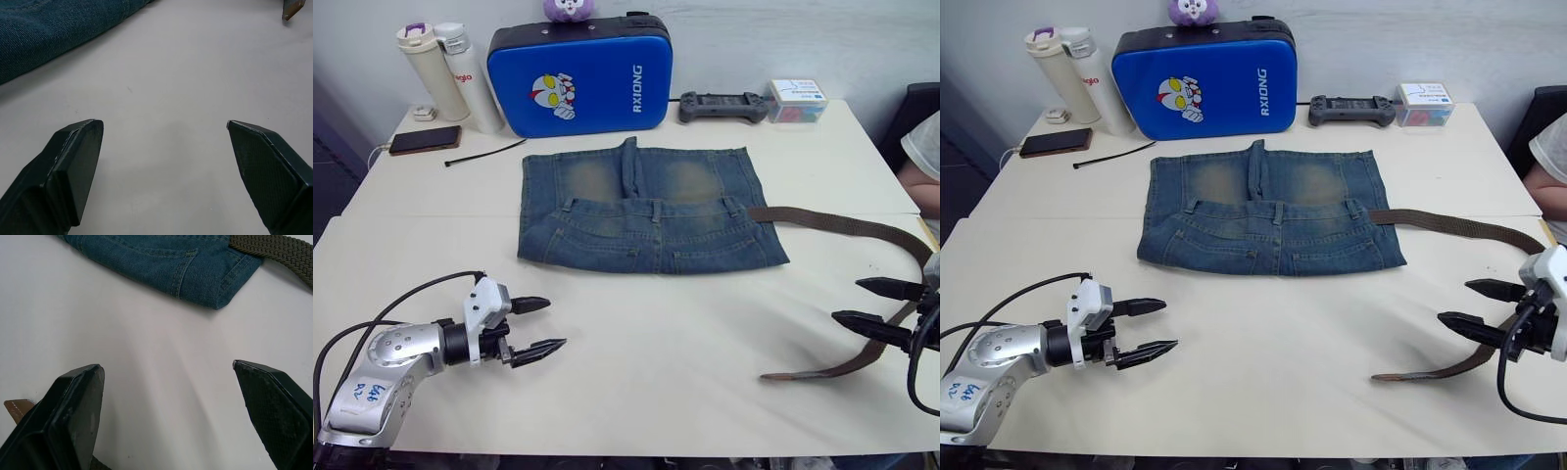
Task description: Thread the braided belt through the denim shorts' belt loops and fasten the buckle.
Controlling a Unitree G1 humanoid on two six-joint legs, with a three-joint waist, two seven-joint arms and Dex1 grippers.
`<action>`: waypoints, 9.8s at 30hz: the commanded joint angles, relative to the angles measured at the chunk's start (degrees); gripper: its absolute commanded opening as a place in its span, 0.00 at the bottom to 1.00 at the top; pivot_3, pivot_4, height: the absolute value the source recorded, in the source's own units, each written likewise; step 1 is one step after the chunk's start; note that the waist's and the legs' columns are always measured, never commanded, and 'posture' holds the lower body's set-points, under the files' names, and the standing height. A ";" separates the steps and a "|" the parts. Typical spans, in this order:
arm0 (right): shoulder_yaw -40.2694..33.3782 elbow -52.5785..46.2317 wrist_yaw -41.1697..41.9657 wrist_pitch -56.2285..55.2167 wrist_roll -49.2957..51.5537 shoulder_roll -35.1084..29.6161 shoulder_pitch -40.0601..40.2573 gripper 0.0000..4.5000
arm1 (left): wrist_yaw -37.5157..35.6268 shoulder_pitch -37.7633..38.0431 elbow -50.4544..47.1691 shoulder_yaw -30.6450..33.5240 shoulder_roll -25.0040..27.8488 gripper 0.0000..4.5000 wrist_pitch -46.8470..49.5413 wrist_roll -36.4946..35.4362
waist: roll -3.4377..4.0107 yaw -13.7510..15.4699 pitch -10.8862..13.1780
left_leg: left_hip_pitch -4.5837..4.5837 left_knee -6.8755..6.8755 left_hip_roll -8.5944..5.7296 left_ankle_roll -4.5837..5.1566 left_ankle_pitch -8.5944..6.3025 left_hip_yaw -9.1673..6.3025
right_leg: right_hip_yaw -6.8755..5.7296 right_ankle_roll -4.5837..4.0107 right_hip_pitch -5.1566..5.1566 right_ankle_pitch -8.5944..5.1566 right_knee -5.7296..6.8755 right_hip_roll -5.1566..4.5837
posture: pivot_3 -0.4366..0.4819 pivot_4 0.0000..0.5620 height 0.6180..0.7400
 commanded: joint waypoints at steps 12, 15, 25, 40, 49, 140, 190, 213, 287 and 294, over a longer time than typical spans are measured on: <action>3.97 1.55 1.11 -1.89 0.33 -0.23 -5.63 1.00 | -4.43 2.18 -3.59 3.29 2.48 0.99 3.63 -5.14 | 0.03 0.02 0.02 | 0.02 0.01 0.01 0.00 -0.01 0.03 | 0.04 0.00 0.00 0.00 0.00 0.01 | 0.48 0.27 1.00; 4.38 2.08 1.29 -1.71 0.27 -0.53 -6.65 1.00 | -4.24 1.09 -2.85 4.05 2.87 0.99 5.32 -6.34 | 0.04 -0.01 0.02 | 0.03 0.00 0.01 -0.01 0.00 0.03 | 0.04 0.00 0.00 0.00 0.01 0.01 | 0.48 0.27 1.00; 1.76 -5.76 1.23 0.27 0.59 -1.22 -3.40 1.00 | -8.83 -15.54 -5.22 -1.23 3.17 0.99 11.93 -14.90 | 0.05 0.14 0.02 | 0.02 0.02 0.00 -0.04 0.01 0.03 | 0.02 0.00 0.00 0.00 0.03 0.02 | 0.48 0.27 1.00; 2.13 -21.43 2.80 -7.81 -15.48 -0.92 20.15 1.00 | -17.90 -34.99 0.48 -22.21 -0.56 0.99 5.07 0.50 | -0.14 0.59 0.15 | 0.16 0.04 0.17 -0.04 0.00 0.45 | 0.50 0.13 0.00 0.07 0.10 0.38 | 0.48 0.27 1.00; 11.14 -14.18 0.89 -16.87 -21.14 -1.48 13.61 0.26 | -15.58 -31.59 3.28 -20.74 -2.83 1.00 -0.06 3.88 | -0.14 0.14 0.16 | 0.19 0.09 0.22 -0.07 0.00 0.53 | 0.66 0.14 -0.03 0.07 0.13 0.45 | 0.48 0.27 1.00; 14.16 -20.26 -57.60 -7.18 56.87 47.15 -16.93 0.08 | 19.72 -63.85 41.21 -0.04 -51.66 0.00 24.66 -18.00 | -0.64 -0.35 0.25 | -0.28 0.56 0.37 0.16 -0.20 2.09 | 2.30 0.62 -1.25 0.35 1.04 0.77 | 0.48 0.27 1.00; -14.45 -27.59 -72.58 9.18 69.72 7.70 2.19 0.00 | -5.35 -64.31 74.68 -35.10 -42.06 0.02 -51.51 36.55 | -1.19 1.10 0.34 | -0.84 0.84 0.46 0.92 -0.43 3.12 | 2.95 1.00 -1.95 0.56 1.16 0.72 | 0.48 0.27 1.00; -6.22 -41.47 -84.76 -1.35 79.88 17.51 17.02 0.00 | -25.99 -39.40 17.04 -30.44 -18.67 0.78 -2.92 15.38 | -1.10 0.05 0.26 | -0.87 0.98 0.49 0.94 -0.45 2.88 | 2.90 0.99 -1.81 0.58 1.07 0.66 | 0.48 0.27 1.00; 27.80 -39.89 -92.87 -2.96 62.15 32.24 9.89 0.99 | -15.95 -43.13 14.05 -25.12 -13.33 1.00 3.36 12.05 | -1.29 -0.11 0.09 | -0.81 1.01 0.44 0.76 -0.42 2.88 | 2.93 0.90 -1.92 0.53 1.21 0.65 | 0.48 0.27 1.00; 23.87 -46.46 -90.63 -3.01 69.88 21.16 15.19 0.99 | -17.06 -45.71 18.78 -26.21 -15.61 1.00 0.06 12.69 | -1.38 -0.67 0.03 | -0.78 1.01 0.48 0.76 -0.42 2.91 | 2.95 0.90 -1.93 0.53 1.19 0.70 | 0.48 0.27 1.00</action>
